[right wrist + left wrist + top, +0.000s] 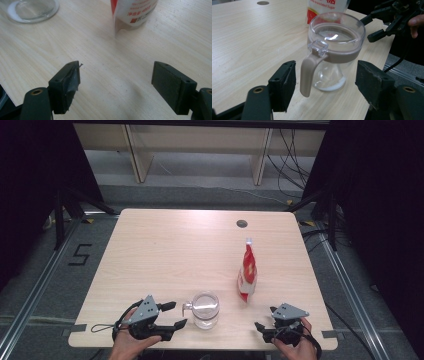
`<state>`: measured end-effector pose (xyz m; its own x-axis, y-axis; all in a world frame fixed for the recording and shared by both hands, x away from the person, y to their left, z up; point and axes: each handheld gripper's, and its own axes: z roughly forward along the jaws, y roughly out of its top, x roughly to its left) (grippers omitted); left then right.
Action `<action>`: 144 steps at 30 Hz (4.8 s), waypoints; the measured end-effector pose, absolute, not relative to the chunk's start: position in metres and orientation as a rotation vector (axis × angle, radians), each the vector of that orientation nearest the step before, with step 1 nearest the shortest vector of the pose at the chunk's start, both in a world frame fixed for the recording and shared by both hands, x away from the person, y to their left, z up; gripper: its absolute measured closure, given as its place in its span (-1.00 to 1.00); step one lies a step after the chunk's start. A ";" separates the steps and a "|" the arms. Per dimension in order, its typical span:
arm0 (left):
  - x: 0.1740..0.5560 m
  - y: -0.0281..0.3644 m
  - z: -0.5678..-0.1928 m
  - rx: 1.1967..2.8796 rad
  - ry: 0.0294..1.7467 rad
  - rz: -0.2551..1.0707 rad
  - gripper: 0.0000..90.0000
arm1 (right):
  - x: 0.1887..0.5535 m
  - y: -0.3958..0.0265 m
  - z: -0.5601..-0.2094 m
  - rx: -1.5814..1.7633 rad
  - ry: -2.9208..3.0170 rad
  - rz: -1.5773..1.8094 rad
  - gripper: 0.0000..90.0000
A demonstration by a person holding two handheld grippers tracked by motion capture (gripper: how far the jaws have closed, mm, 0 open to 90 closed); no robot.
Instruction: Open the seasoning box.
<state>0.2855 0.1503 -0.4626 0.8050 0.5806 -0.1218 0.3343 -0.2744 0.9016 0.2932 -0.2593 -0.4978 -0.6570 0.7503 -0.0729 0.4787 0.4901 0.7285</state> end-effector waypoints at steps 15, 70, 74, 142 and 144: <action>0.290 0.155 -0.450 1.849 0.697 0.357 0.63 | 0.292 -0.258 -0.498 1.026 2.370 1.008 -0.59; 0.306 0.137 -0.458 1.881 0.649 0.426 0.93 | 0.279 -0.203 -0.460 0.744 2.275 1.411 0.80; 0.306 0.137 -0.458 1.881 0.646 0.430 0.93 | 0.281 -0.185 -0.454 0.672 2.256 1.458 0.91; 0.285 0.170 -0.495 1.921 0.784 0.355 -0.37 | 0.294 -0.101 -0.416 0.381 2.287 1.504 0.93; 0.285 0.170 -0.495 1.916 0.802 0.342 -0.39 | 0.294 -0.111 -0.417 0.413 2.277 1.498 0.90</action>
